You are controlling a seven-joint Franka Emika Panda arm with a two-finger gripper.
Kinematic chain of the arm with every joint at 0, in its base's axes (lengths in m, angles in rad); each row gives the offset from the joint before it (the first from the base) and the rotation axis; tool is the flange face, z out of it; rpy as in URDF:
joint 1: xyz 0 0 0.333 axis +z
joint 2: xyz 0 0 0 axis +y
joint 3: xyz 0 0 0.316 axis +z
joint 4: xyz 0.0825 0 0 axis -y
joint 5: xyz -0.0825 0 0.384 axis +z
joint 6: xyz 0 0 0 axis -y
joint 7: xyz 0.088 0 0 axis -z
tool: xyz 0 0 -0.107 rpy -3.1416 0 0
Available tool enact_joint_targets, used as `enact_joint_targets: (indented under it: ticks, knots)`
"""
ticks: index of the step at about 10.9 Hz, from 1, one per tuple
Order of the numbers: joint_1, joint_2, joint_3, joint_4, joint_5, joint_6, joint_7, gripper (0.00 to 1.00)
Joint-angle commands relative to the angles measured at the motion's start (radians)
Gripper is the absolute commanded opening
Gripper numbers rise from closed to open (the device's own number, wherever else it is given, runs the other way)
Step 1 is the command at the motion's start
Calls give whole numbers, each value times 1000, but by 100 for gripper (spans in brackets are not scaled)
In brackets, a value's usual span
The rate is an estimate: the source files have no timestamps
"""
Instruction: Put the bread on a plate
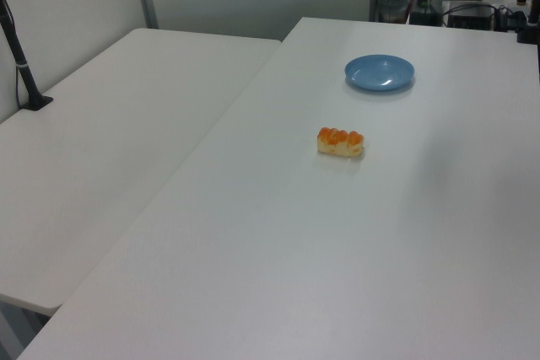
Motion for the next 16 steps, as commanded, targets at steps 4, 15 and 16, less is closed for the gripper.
enact_joint_targets:
  ticks: [4, 15, 16]
  knots:
    - [86, -9, 8, -28, -46, 35, -131, 100]
    - [98, -9, 8, -32, -47, 33, -128, 100]
    - [100, -9, 8, -38, -47, 33, -127, 100]
